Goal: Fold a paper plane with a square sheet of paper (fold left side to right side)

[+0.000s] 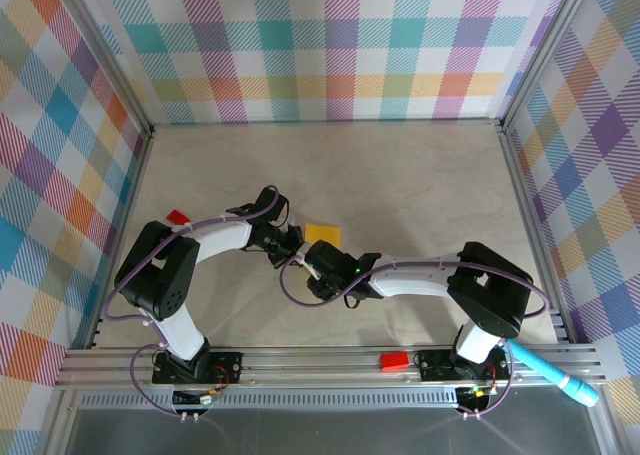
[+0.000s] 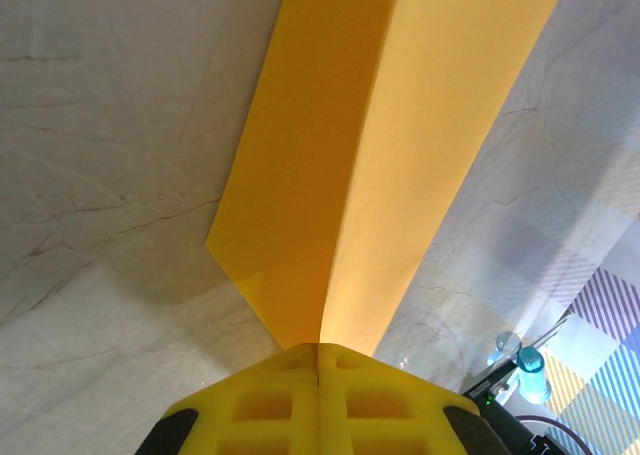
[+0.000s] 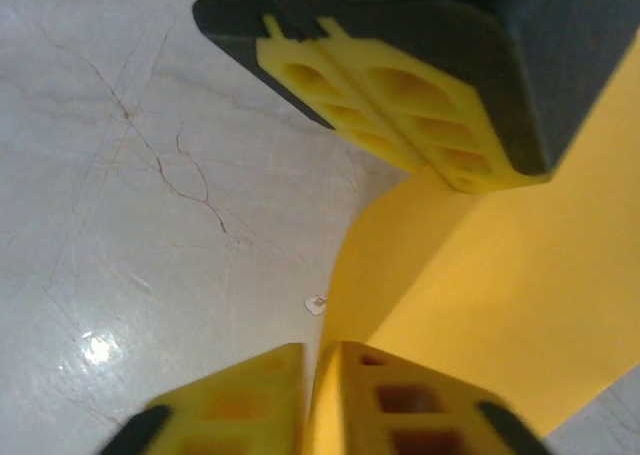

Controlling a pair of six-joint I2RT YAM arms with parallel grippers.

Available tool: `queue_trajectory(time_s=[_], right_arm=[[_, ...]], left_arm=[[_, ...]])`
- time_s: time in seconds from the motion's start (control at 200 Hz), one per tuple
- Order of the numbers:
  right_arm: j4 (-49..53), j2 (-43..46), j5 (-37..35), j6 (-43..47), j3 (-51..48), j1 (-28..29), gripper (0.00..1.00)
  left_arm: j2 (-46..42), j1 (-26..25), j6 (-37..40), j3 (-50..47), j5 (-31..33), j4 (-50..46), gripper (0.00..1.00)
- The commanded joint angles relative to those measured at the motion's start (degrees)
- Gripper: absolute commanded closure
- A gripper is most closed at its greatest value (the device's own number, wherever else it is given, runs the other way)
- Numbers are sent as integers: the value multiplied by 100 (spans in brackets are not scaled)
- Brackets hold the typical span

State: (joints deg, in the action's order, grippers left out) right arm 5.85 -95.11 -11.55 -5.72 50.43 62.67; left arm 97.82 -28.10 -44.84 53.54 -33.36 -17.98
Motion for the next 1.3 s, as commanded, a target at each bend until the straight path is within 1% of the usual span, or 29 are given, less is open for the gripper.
queue_trajectory(time_s=[0.0, 0.05, 0.17, 0.225, 0.34, 0.415, 0.55, 0.665, 0.765, 1.005, 1.14, 1.29], right_arm=[[-13, 138, 72, -93, 12, -24, 95], [-11, 178, 215, -170, -22, -98, 100], [-79, 306, 670, -418, -157, -340, 100], [-138, 367, 985, -512, -226, -486, 100], [-346, 417, 1771, -738, -377, -815, 100], [-471, 365, 2302, -859, -453, -1039, 100], [-772, 211, 3171, -1121, -602, -1386, 100], [-950, 87, 3581, -1270, -634, -1527, 100], [-1033, -19, 3776, -1366, -627, -1589, 100], [-996, -108, 3836, -1465, -584, -1644, 100], [-939, -151, 3860, -1484, -570, -1670, 100], [-875, -174, 3878, -1515, -561, -1704, 100]], left_arm=[[-22, -48, 143, 240, 97, -257, 92], [-74, -22, 184, 265, 136, -276, 89], [-304, 197, 410, 338, 190, -523, 80], [-433, 346, 585, 381, 216, -699, 77], [-655, 651, 910, 433, 198, -981, 74], [-679, 774, 1147, 509, 109, -1086, 75], [-445, 771, 1544, 798, -179, -1173, 83], [-141, 706, 1686, 988, -314, -1080, 88], [231, 578, 1798, 1204, -487, -1024, 92], [1172, 247, 2103, 1778, -607, -1150, 96], [1588, 126, 2251, 1965, -534, -1282, 99], [1823, 72, 2286, 1958, -342, -1309, 100]])
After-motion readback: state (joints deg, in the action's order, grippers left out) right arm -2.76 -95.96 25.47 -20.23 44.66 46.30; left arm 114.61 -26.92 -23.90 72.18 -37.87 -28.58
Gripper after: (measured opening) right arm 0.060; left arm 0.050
